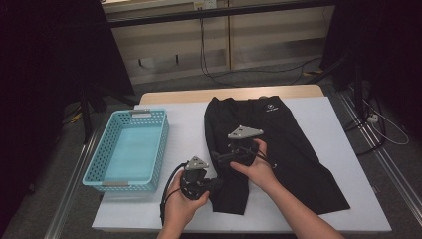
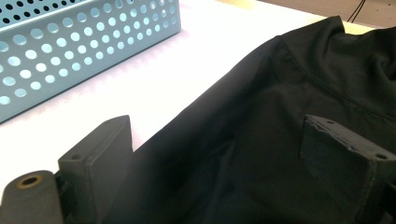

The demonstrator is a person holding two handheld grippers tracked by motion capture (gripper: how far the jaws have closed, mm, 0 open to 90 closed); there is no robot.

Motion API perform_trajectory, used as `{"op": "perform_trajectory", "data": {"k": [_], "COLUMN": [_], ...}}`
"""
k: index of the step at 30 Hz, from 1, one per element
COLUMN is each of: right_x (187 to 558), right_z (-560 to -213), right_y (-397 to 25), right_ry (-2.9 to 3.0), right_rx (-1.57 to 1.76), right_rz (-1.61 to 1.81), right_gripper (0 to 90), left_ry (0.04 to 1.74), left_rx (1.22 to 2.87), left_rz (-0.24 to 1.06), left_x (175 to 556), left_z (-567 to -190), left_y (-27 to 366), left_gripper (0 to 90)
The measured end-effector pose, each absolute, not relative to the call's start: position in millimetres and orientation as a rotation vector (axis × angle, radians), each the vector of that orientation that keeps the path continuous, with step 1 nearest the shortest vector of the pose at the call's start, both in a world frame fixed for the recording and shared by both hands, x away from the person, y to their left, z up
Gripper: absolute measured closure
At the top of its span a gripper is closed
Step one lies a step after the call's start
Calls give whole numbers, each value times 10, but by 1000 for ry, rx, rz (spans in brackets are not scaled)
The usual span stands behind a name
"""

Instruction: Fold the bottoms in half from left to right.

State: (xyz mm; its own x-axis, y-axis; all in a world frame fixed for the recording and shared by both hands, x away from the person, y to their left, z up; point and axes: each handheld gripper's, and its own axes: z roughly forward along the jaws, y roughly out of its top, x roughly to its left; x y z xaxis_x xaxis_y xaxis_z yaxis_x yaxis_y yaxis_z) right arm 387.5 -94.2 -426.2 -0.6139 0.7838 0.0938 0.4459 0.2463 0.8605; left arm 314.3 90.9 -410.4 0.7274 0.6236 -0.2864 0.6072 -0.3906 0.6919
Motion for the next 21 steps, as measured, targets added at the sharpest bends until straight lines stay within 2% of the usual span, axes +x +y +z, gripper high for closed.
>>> {"op": "perform_trajectory", "data": {"k": [9, 13, 15, 18, 21], "right_x": [3935, 4000, 4043, 4069, 4000], "right_z": [-4324, -4432, -4471, -4482, -4392], "right_y": [-771, -725, -755, -868, -1037], "right_ry": [2211, 2218, 2254, 2307, 2272], "right_rx": [1123, 1141, 1146, 1132, 1136], "right_rz": [1262, 1200, 1187, 1161, 1190], "right_gripper": [109, 330, 558, 810, 885], "left_ry": [920, 916, 910, 903, 899], "left_rx": [2090, 2079, 2073, 2067, 2052], "left_rz": [23, 27, 33, 35, 29], "left_x": [3139, 3137, 3135, 3141, 3151], "left_z": [-4112, -4100, -4090, -4086, -4086], "left_y": [891, 896, 898, 899, 891], "left_gripper": [894, 894, 894, 894, 894]}}
